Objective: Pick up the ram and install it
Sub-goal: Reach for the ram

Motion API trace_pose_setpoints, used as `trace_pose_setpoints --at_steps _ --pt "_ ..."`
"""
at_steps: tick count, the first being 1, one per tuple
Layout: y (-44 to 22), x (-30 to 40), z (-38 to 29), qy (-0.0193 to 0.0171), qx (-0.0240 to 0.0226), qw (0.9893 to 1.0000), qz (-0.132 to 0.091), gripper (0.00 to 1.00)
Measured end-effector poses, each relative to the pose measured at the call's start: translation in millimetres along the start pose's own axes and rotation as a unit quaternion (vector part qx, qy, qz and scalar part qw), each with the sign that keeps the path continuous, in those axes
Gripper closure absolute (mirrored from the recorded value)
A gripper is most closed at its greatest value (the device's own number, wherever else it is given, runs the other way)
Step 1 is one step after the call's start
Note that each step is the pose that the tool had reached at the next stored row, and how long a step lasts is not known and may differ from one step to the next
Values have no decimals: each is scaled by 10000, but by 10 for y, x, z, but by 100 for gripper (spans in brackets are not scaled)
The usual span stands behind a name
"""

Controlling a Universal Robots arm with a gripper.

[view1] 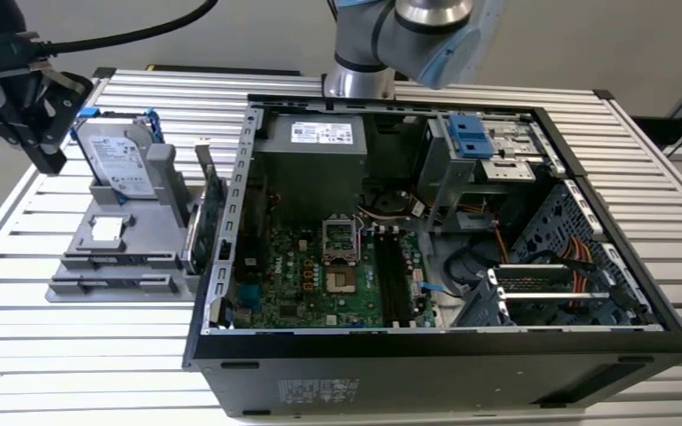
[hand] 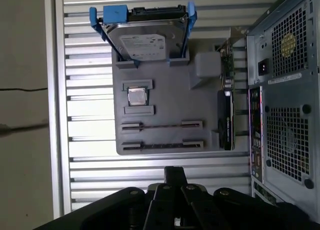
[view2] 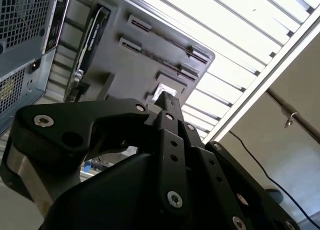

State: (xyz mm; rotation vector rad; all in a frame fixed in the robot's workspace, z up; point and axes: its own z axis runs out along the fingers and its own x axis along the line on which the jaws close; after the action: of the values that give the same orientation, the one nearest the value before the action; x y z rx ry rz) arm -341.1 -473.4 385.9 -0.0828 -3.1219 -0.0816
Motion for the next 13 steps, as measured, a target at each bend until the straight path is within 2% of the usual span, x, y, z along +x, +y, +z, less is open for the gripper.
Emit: trace_pose_setpoints --at_steps 6,13 --pt "-41 -2 3 0 0 10000 0 100" --pt "-55 -3 4 0 0 10000 -1 100"
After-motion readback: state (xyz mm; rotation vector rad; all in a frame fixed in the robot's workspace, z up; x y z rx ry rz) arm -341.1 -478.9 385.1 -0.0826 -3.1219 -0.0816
